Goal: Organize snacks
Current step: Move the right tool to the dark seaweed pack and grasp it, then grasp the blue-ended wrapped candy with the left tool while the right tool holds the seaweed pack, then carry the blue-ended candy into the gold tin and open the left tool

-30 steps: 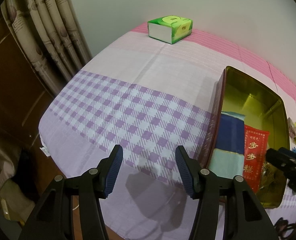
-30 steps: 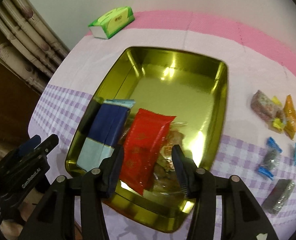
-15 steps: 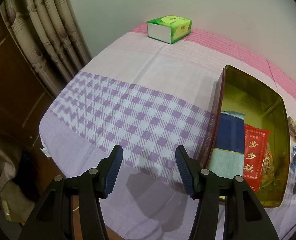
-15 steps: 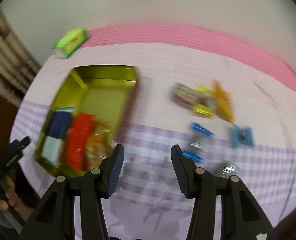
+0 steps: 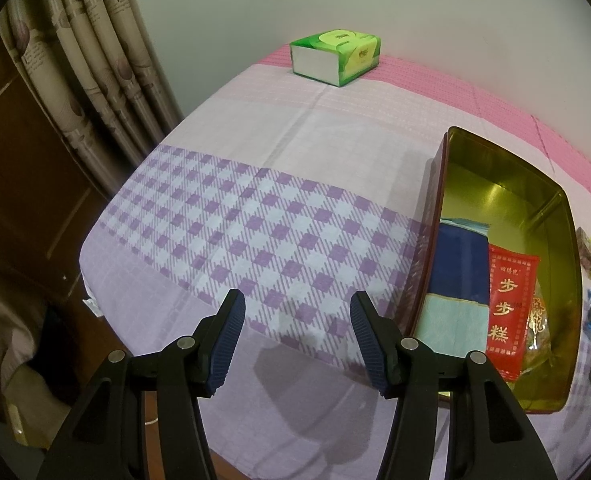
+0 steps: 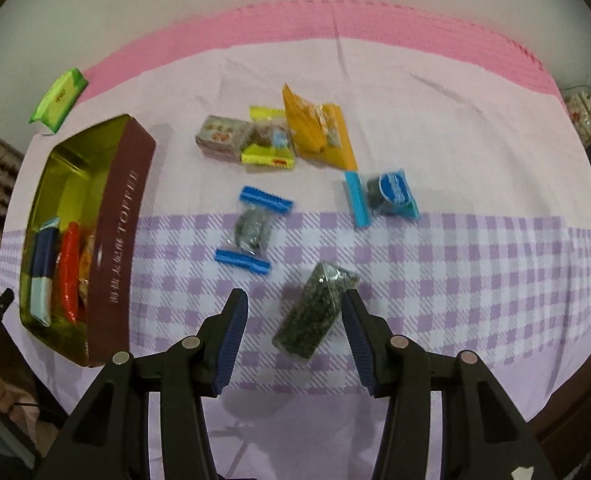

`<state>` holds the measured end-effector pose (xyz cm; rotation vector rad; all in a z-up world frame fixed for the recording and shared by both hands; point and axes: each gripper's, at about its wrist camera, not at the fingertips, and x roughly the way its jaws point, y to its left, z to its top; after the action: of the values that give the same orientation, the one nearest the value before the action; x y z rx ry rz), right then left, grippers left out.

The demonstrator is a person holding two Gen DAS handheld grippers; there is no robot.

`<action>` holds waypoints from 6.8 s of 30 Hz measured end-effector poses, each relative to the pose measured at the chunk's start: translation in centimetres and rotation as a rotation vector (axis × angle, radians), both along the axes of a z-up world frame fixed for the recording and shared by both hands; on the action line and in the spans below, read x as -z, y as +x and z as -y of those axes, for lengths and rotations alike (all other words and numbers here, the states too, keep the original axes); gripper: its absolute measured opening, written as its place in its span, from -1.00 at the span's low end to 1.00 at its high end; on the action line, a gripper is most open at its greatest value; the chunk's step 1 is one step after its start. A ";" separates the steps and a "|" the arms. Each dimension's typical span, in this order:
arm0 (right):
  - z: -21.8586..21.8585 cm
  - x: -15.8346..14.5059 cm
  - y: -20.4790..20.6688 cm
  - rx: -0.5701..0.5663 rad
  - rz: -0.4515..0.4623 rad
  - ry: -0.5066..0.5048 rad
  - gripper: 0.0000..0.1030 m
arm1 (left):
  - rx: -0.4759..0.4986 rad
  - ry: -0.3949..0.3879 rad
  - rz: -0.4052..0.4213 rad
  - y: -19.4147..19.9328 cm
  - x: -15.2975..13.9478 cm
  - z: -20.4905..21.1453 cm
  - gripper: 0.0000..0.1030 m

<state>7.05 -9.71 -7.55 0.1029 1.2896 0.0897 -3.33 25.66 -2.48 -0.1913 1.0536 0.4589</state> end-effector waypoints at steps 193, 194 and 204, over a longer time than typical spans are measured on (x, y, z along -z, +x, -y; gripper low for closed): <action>20.0 6.8 -0.7 0.013 0.183 -0.081 -0.52 | 0.359 0.074 -0.189 16.4 4.5 13.2 -0.34; 20.0 6.8 -0.7 0.012 0.183 -0.082 -0.52 | 0.361 0.075 -0.187 16.3 4.3 13.2 -0.32; 19.9 6.8 -0.7 0.010 0.182 -0.084 -0.52 | 0.383 0.065 -0.163 15.7 2.8 13.6 0.00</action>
<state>6.36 -29.60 -14.39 0.0281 1.1098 0.0354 12.35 12.01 -5.31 0.1078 1.2018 0.1628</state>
